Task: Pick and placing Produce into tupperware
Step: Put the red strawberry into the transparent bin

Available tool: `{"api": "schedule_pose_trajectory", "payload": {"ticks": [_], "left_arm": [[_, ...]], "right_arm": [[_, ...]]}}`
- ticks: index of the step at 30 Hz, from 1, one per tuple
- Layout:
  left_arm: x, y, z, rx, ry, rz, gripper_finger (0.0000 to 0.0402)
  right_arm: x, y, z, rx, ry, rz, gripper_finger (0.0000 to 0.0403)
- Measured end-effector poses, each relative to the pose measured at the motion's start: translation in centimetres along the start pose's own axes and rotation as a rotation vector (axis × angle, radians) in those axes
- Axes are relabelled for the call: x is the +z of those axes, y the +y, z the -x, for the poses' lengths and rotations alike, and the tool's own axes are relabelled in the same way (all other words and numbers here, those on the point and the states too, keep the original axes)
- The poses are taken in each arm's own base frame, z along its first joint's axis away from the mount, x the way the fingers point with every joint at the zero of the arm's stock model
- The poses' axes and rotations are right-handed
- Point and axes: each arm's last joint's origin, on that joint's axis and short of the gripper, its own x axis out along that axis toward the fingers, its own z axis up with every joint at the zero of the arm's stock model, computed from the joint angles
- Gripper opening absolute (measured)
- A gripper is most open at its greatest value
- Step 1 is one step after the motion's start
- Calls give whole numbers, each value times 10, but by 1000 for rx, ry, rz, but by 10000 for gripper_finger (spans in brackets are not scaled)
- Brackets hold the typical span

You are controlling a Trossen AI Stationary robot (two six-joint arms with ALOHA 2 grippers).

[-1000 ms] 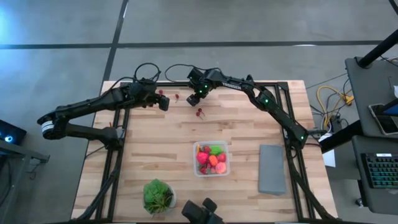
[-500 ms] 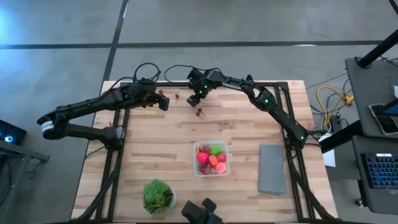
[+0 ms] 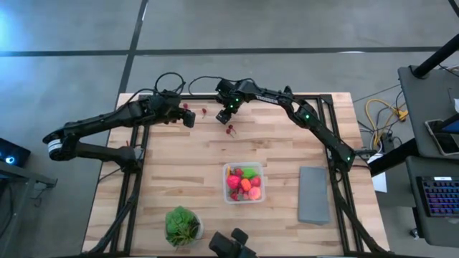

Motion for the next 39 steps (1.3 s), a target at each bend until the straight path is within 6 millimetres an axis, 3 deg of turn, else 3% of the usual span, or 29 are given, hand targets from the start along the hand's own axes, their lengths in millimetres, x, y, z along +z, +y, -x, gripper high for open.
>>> {"api": "schedule_pose_trajectory", "payload": {"ticks": [27,34,39], "left_arm": [[0,0,0,-2,2,-3,235],[0,0,0,-2,3,-9,235],[-1,0,0,-2,4,-10,235]], "right_arm": [[-4,15,-2,4,41,375,99],[-2,16,1,-19,34,380,108],[10,23,18,-109,-28,433,142]]}}
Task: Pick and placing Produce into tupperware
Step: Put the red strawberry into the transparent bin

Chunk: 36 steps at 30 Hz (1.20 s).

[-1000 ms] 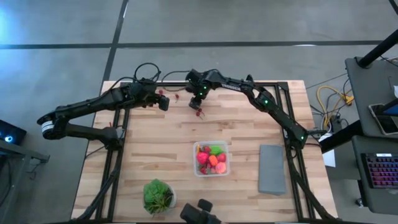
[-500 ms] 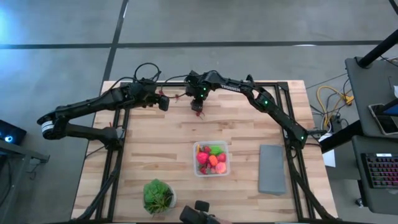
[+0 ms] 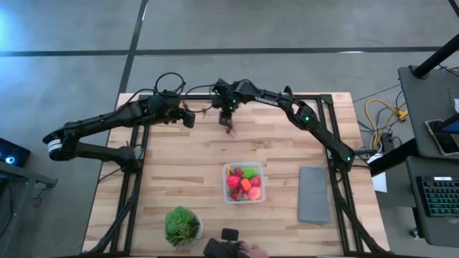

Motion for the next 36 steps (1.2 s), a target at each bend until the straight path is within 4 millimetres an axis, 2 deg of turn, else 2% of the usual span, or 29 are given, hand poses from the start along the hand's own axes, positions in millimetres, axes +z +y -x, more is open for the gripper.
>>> {"api": "schedule_pose_trajectory", "payload": {"ticks": [8,12,19,24,36], "left_arm": [[0,0,0,1,2,-3,235],[-1,0,0,1,2,-28,235],[-1,0,-1,1,2,-52,235],[-1,0,-1,2,3,-76,235],[-1,0,-2,2,4,-134,235]], "right_arm": [[5,-1,5,-15,-26,0,232],[5,3,4,11,-26,87,259],[5,1,3,19,-47,227,246],[0,-1,-2,51,-39,195,232],[-10,2,-18,43,11,208,230]]}}
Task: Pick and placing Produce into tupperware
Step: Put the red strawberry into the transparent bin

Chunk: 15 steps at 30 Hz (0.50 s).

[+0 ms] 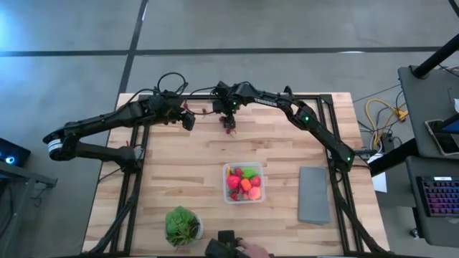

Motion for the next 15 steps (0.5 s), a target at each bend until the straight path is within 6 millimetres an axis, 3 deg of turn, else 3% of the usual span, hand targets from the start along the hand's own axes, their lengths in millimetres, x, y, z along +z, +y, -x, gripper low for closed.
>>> {"api": "schedule_pose_trajectory", "payload": {"ticks": [9,15], "left_arm": [[2,-1,0,-8,-15,4,235],[0,0,-1,-4,-10,3,235]], "right_arm": [[0,1,-4,0,-7,14,227],[0,3,-4,31,-24,-23,191]]}}
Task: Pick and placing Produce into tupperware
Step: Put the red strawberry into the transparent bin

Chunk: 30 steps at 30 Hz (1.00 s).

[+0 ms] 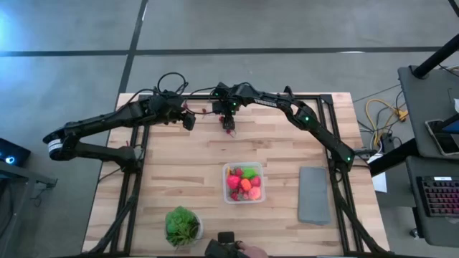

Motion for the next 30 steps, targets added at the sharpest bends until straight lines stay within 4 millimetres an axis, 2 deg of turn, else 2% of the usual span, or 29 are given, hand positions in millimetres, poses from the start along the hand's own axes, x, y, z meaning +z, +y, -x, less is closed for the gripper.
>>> {"api": "schedule_pose_trajectory", "payload": {"ticks": [8,19,30], "left_arm": [[-1,0,0,1,3,-1,235],[-2,0,-1,3,7,-2,235],[-2,0,-1,3,6,-2,235]], "right_arm": [[0,0,0,1,0,-7,145],[3,3,-1,-16,-8,0,131],[6,6,-1,-17,-9,-2,94]]}}
